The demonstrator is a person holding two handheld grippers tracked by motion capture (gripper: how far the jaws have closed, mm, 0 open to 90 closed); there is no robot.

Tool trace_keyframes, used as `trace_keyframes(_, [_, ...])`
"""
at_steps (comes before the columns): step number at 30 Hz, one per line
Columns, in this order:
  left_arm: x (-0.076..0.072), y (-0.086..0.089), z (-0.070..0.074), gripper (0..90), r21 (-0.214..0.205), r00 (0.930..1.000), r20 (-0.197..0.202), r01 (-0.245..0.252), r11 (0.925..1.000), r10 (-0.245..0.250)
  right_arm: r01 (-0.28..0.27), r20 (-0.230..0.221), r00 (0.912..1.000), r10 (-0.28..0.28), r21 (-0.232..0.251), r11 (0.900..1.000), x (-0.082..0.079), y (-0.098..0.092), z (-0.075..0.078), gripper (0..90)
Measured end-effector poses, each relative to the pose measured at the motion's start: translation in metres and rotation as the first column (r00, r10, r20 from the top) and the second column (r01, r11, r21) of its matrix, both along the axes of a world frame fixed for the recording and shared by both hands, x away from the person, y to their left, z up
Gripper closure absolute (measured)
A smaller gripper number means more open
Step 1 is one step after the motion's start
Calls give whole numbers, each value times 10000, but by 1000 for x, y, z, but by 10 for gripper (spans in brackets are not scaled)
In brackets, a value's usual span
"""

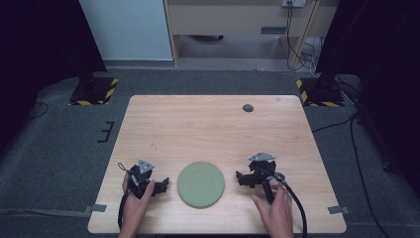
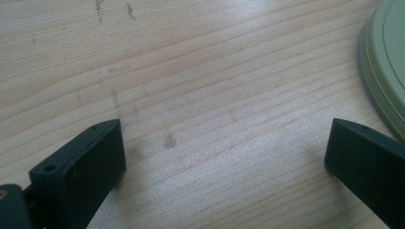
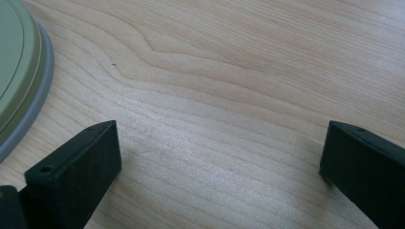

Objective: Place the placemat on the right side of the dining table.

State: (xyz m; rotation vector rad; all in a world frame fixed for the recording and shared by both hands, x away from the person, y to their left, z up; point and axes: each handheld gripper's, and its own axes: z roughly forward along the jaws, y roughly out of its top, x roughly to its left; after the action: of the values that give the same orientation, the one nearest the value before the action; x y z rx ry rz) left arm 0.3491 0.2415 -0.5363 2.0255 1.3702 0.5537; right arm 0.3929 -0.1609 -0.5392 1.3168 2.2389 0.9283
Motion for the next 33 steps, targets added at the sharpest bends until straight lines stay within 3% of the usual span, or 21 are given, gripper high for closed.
trace_keyframes(10, [-3, 0, 0, 0, -159, 9996, 9, 276, 9995, -276, 33, -42, 10000, -33, -27, 10000, -2, 11, 0, 6])
trace_keyframes(12, [-6, 1, 1, 12, -607, 9991, 92, 425, 9972, -420, -280, -140, 9995, 280, -2, 9996, -5, 11, 3, 61])
trace_keyframes(14, [-12, 1, 5, 24, -575, 9984, 163, 553, 9968, -544, -583, -198, 9981, 587, 188, 9981, -10, 11, 6, 62])
trace_keyframes(19, [-24, -10, 17, 23, 215, 9916, 218, 1274, 9916, -1279, -1581, 71, 9874, 1580, 542, 9859, -31, 17, 22, 60])
trace_keyframes(22, [-30, -16, 17, 23, 108, 9860, 264, 1641, 9864, -1644, -2095, 65, 9778, 2096, 765, 9748, -41, 25, 22, 57])
trace_keyframes(24, [-35, -23, 10, 26, -296, 9838, 443, 1753, 9841, -1739, -2287, 94, 9734, 2287, 836, 9699, -44, 31, 21, 60])
trace_keyframes(26, [-36, -28, 10, 32, -475, 9798, 228, 1995, 9787, -1987, -2337, 21, 9721, 2346, 927, 9679, -46, 33, 22, 63])
trace_keyframes(29, [-39, -33, 13, 30, -358, 9733, 383, 2278, 9731, -2264, -2548, -27, 9666, 2562, 945, 9624, -52, 36, 21, 66])
trace_keyframes(33, [-39, -35, 10, 32, -345, 9742, 321, 2246, 9738, -2235, -2733, -54, 9617, 2742, 636, 9598, -56, 41, 18, 72])
